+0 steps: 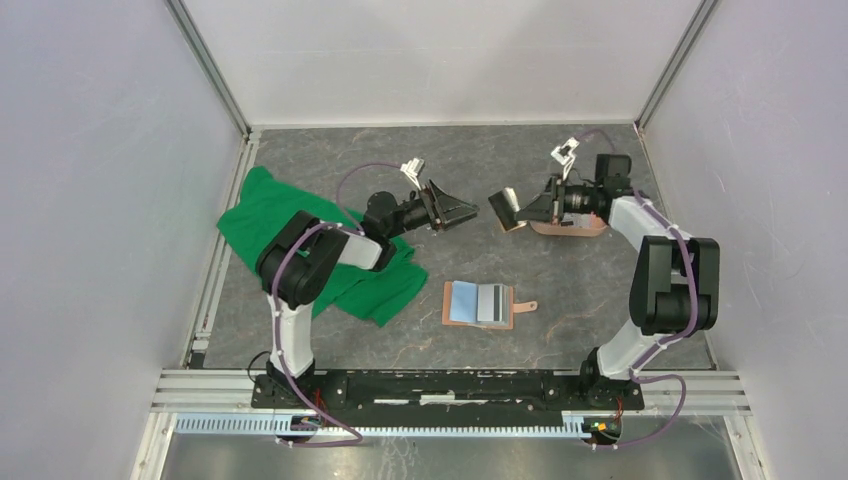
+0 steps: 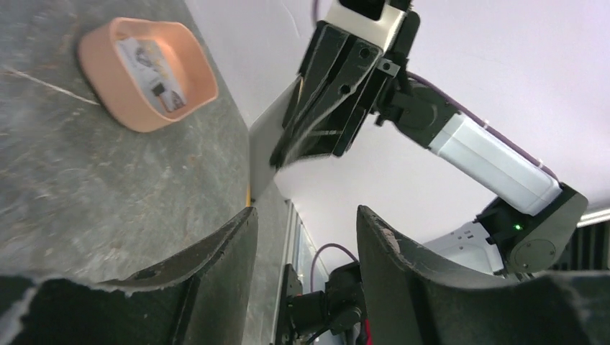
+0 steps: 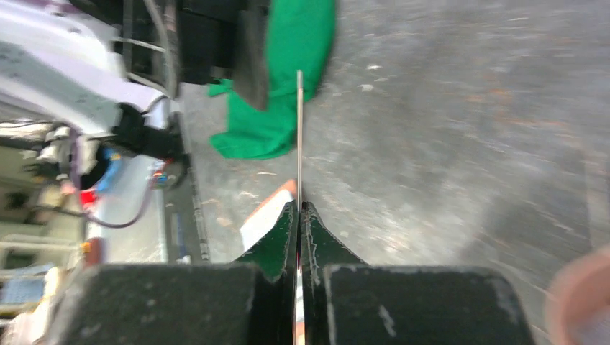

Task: Put the credit cards into the card holder
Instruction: Place the credit card in the storage box.

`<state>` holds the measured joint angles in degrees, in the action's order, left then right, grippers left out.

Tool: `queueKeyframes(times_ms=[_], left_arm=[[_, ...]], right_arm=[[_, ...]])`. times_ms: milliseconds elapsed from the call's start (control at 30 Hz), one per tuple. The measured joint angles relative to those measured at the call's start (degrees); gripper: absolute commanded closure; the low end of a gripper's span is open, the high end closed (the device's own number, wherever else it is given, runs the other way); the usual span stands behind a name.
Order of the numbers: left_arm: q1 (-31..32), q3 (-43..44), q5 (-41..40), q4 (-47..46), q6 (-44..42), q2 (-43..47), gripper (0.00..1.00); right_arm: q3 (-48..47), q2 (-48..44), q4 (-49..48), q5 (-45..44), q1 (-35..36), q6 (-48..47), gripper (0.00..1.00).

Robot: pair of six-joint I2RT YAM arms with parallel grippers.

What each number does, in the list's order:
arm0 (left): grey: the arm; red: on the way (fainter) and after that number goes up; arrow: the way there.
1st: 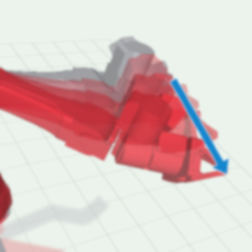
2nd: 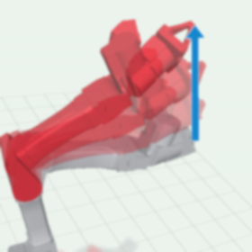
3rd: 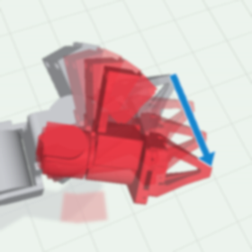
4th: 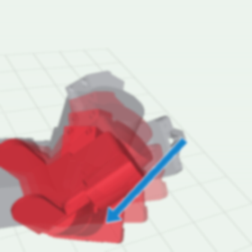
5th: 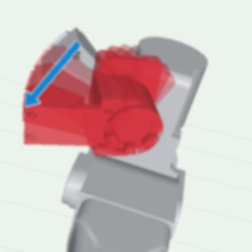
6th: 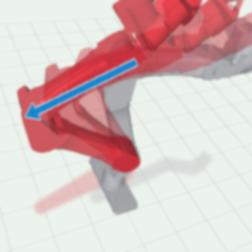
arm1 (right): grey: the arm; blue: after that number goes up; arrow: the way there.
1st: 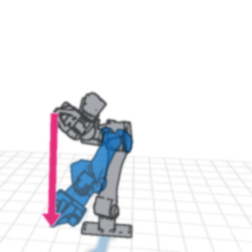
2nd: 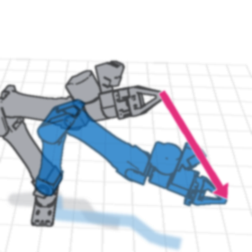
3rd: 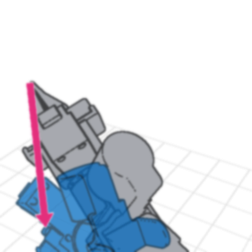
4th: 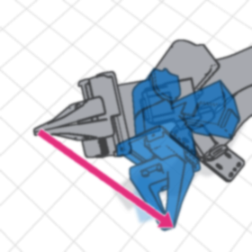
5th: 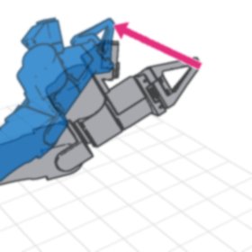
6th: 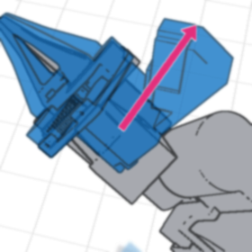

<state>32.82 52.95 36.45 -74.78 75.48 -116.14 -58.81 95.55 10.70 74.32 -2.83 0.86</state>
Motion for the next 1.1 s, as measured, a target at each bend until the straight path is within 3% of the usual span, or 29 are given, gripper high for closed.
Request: queueKeyframes(times_ms=[267,500,800,1100], left_arm=[[-5.2,-4.6,-0.4,17.6,-15.2,14.7,0.34],[-5.7,-7.2,-1.1,33.6,-28.9,27.4,0.32],[-5.8,-12.0,-1.9,44.3,-35.2,36.5,0.30],[-6.1,-12.1,-1.9,47.5,-37.2,38.9,0.29]], right_arm=[[-10.4,-0.6,15.4,-19.6,-8.5,-21.6,0.97],[-10.6,-1.7,20.0,-37.2,-9.3,-33.2,0.94],[-12.0,1.1,21.4,-46.6,-9.2,-39.4,0.88],[-14.6,5.8,21.6,-49.9,-9.2,-41.7,0.87]])
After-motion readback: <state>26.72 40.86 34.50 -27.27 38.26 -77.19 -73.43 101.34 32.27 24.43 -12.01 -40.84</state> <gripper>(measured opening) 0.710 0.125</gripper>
